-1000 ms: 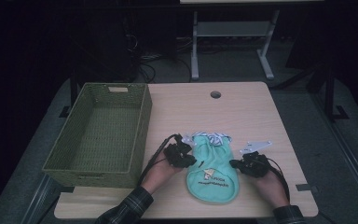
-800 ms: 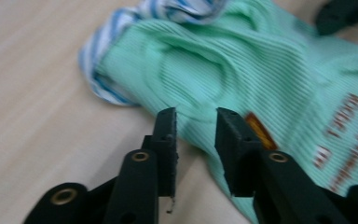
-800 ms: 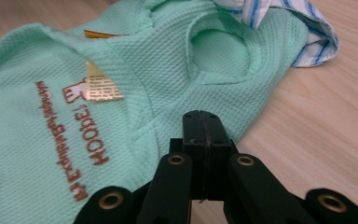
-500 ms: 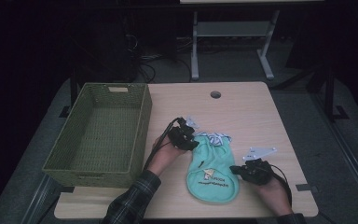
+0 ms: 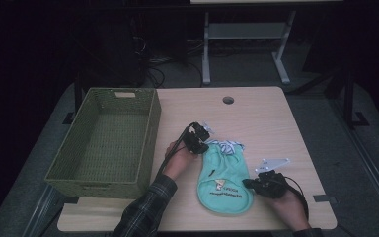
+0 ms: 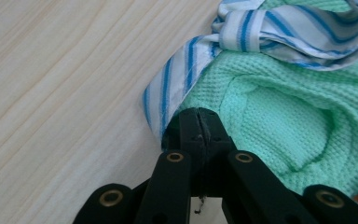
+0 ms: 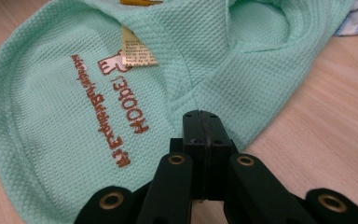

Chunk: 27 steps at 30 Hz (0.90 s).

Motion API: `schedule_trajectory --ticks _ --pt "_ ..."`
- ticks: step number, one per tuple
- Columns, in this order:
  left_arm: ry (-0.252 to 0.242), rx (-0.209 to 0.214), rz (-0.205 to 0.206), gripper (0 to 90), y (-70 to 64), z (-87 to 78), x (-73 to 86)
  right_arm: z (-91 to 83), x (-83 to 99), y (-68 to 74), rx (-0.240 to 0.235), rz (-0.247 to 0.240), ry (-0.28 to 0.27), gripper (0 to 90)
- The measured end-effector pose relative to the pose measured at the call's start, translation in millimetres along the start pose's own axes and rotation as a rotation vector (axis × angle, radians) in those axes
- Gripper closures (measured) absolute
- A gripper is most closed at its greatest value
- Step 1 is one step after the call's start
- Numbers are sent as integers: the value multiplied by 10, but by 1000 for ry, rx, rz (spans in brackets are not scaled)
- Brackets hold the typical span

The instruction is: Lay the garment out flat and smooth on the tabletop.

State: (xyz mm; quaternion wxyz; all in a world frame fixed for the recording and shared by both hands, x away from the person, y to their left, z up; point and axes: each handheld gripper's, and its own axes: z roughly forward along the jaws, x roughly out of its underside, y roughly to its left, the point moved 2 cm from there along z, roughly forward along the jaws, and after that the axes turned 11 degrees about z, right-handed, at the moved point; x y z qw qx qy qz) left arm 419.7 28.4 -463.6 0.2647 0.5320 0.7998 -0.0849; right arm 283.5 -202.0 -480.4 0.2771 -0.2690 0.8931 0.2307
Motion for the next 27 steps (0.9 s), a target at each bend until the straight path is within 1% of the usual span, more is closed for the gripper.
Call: schedule_trajectory --ticks 1,4,8,9,11,14,15,16,17,18,19,20,22,25,26,27 --pt "1 -5 -1 897 11 -7 4 1 -1 0 1 2 0 898" --pt "24 -54 7 898 70 -40 29 0 0 0 2 2 2 899" --pt "42 -76 -13 899 141 -41 91 0 2 -10 -3 4 0 899" --pt "47 -77 -12 899 144 -38 100 1 3 -8 -2 5 -1 899" --pt "40 -68 -10 898 132 -28 110 0 2 -5 1 2 0 899" --pt "4 -43 -23 883 103 -51 104 1 2 -9 -1 -2 0 899" --pt "-11 -45 -27 861 89 -73 97 2 2 -13 -3 -3 -1 899" --pt "-19 -39 -31 826 77 -97 92 1 2 -14 -4 -2 -1 899" --pt "-31 -30 -38 813 62 -115 88 2 2 -17 -5 -4 -2 899" --pt "-38 -17 -38 806 39 -156 84 2 2 -17 -7 -1 -2 899" --pt "-47 -14 -34 799 16 -181 84 1 1 -16 -8 0 0 899" --pt "-52 -13 -27 800 -4 -206 88 2 1 -15 -8 0 -1 898" --pt "-64 -10 -25 804 -48 -231 98 2 0 -14 -5 -3 -1 899" --pt "-58 2 -13 827 -80 -242 122 -1 -2 -15 -5 -8 5 898" --pt "-54 5 -16 836 -99 -230 135 -1 -2 -16 -5 -10 4 898" --pt "-55 9 -6 850 -105 -219 146 -3 -2 -18 -4 -11 5 898"
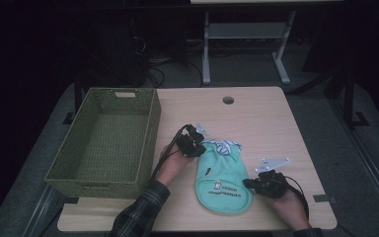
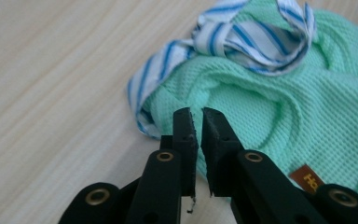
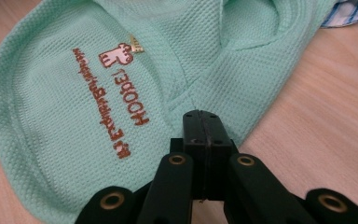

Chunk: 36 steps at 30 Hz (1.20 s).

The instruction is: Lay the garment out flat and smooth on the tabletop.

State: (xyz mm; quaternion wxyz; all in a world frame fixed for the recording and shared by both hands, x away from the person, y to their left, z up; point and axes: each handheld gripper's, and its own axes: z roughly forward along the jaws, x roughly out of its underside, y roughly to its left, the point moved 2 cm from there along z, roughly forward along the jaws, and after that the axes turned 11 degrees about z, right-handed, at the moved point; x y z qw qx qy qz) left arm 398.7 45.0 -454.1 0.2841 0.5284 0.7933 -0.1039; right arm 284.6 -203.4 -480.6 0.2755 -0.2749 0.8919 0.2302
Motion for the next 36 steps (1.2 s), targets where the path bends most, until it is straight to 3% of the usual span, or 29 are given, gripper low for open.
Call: schedule_trajectory --ticks 5,11,20,28,36 --pt "-19 24 -10 893 -32 55 55 -5 2 -16 -4 9 -2 898" --pt "1 33 -10 896 -56 102 92 -11 3 -32 -3 8 -2 898" --pt "8 57 4 896 -135 50 143 -43 -9 -93 31 2 7 898" --pt "-5 125 -8 896 -307 -5 192 -85 -17 -198 71 16 6 898" --pt "-17 163 -4 896 -475 -43 217 -118 -18 -302 95 27 -4 897"
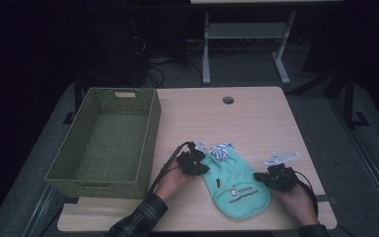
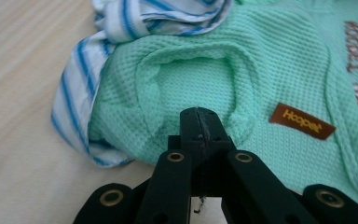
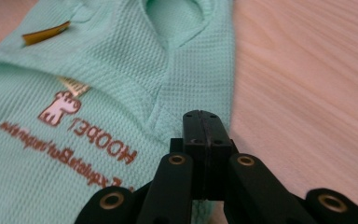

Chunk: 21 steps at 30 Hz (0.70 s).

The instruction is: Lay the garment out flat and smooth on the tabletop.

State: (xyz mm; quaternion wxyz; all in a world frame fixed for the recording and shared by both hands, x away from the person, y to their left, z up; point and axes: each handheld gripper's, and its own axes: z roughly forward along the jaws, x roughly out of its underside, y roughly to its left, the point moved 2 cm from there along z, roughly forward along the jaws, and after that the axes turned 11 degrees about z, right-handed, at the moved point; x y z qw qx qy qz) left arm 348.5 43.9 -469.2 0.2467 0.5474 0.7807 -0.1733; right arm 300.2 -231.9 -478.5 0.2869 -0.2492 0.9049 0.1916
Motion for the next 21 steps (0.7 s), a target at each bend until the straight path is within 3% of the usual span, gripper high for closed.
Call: schedule_trajectory --ticks 7,11,15,21 --pt "2 11 26 896 -155 -9 10 12 -30 -69 7 9 -7 897" --pt "0 23 24 894 -127 -28 15 13 -28 -64 10 6 -9 897" --pt "-42 24 6 867 -97 -112 1 14 -24 -70 3 17 -12 896" --pt "-90 -21 -26 839 3 -278 11 14 -23 -74 1 22 -13 896"
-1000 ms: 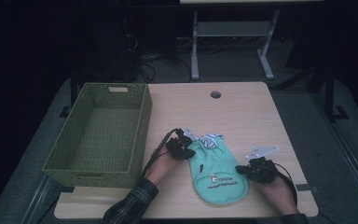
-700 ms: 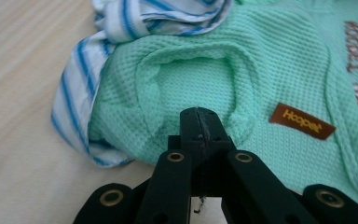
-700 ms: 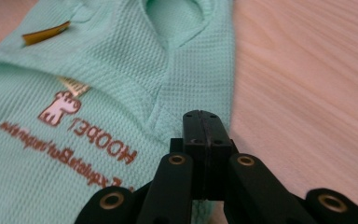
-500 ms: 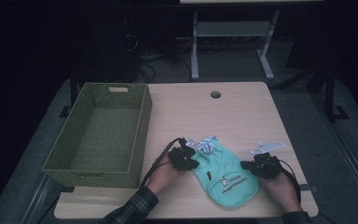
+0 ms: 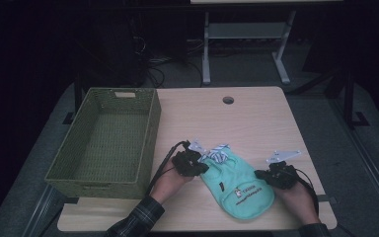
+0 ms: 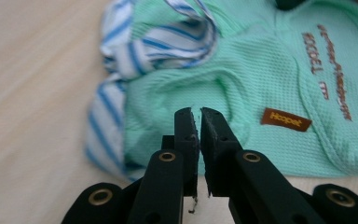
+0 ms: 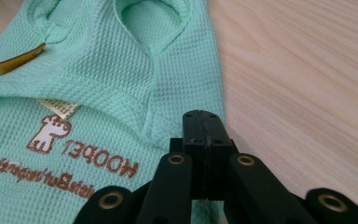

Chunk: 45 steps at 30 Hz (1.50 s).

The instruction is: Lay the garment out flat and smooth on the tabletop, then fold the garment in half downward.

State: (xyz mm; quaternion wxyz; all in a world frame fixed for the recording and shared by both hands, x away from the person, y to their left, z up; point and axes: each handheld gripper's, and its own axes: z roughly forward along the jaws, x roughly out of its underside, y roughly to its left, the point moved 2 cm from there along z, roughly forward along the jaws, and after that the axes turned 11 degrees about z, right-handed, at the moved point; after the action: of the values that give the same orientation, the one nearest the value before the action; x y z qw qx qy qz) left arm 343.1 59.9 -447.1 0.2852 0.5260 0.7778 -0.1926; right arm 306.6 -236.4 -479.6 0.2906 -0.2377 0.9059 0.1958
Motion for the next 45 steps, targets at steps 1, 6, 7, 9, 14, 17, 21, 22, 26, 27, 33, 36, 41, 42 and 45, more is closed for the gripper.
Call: schedule_trajectory --ticks 1,6,7,9,14,17,21,22,26,27,33,36,41,42,45 --pt "-1 -7 -5 828 14 -17 3 -2 2 1 -1 5 2 895" --pt "-9 -65 -13 728 103 -61 27 0 2 -5 -2 2 -2 895" --pt "-4 -75 -15 702 129 -62 38 -1 1 -4 -2 2 -2 895" --pt "-17 -97 -36 647 178 -51 61 1 2 -7 -2 -1 -4 891" --pt "-13 -128 -52 543 282 -17 103 2 -1 -16 -8 3 -2 891" --pt "-17 -130 -68 499 334 8 131 1 0 -12 -7 8 -1 891" --pt "-1 -125 -70 471 380 76 179 1 3 -7 -2 4 -4 891" --pt "10 -116 -65 469 386 94 189 1 3 -6 -2 3 -4 892" --pt "34 -104 -57 466 362 157 199 1 4 -10 -4 3 -6 892" --pt "37 -104 -57 464 356 168 201 1 4 -10 -4 3 -6 892" --pt "56 -129 -7 505 289 208 189 1 4 -10 -4 4 -6 891" --pt "58 -117 9 620 249 211 173 1 5 -6 -2 6 -5 891" --pt "56 -90 26 759 224 214 164 0 5 -7 -3 6 -5 892" --pt "57 -88 27 774 221 214 161 1 5 -6 -3 6 -5 892" --pt "55 -85 23 801 210 218 157 -1 7 -5 -2 -3 -7 892"
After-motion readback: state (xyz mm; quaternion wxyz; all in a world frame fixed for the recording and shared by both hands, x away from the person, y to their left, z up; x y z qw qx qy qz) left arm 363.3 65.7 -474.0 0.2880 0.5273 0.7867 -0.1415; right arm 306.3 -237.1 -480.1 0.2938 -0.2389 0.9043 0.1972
